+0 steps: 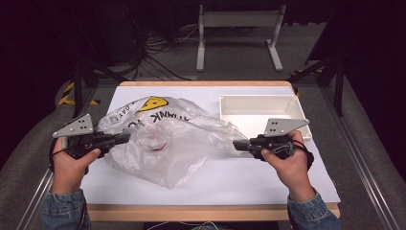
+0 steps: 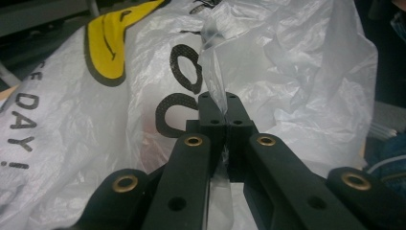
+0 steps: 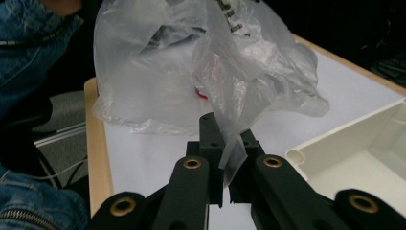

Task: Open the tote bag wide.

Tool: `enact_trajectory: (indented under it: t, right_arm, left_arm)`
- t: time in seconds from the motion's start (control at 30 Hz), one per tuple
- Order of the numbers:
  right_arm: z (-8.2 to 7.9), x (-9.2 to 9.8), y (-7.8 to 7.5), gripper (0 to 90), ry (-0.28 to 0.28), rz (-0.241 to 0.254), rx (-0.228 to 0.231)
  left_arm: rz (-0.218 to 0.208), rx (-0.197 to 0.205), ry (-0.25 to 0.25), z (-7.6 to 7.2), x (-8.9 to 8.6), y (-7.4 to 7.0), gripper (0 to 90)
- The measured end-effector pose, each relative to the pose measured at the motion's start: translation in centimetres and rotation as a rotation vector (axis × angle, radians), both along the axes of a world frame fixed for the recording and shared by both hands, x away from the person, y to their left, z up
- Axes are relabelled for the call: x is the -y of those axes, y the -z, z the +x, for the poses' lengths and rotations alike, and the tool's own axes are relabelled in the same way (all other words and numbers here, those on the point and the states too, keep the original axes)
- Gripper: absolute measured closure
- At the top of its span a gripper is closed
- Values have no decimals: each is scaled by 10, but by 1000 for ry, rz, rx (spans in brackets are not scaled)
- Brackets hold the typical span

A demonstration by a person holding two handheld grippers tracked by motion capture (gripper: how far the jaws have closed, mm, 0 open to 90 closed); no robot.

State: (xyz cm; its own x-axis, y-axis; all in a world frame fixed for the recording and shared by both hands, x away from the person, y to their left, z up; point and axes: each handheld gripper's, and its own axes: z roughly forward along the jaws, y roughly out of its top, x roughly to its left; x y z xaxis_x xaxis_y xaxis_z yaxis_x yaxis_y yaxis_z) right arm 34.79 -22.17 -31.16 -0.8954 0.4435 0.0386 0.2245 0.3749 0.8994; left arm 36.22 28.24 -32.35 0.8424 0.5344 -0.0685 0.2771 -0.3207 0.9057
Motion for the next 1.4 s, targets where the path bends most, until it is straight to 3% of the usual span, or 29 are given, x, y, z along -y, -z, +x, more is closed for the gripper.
enact_trajectory:
  t: [0.2,0.43,0.53,0.8,0.93,1.03,1.1,1.23,1.4]
  right_arm:
    - [11,-3,0,855,28,46,23]
    - [25,-8,-1,852,55,84,35]
    - [34,-11,1,854,74,103,35]
    - [68,-21,9,825,138,155,-5]
    - [69,-29,9,708,138,156,-4]
    - [62,-32,5,464,150,172,35]
    - [57,-32,1,348,145,172,59]
    - [43,-29,-10,247,148,151,147]
    - [19,-27,-24,207,158,132,236]
  left_arm:
    - [-48,-2,-62,7,-4,7,893]
    - [-56,-14,-110,13,-7,16,893]
    - [-72,-24,-155,19,-7,23,893]
    - [-129,-65,-218,31,-16,41,894]
    - [-136,-67,-230,33,-19,42,893]
    - [-135,-75,-234,33,-18,43,893]
    - [-131,-70,-230,33,-17,42,893]
    - [-129,-64,-226,32,-16,41,892]
    - [-132,-75,-234,32,-17,42,892]
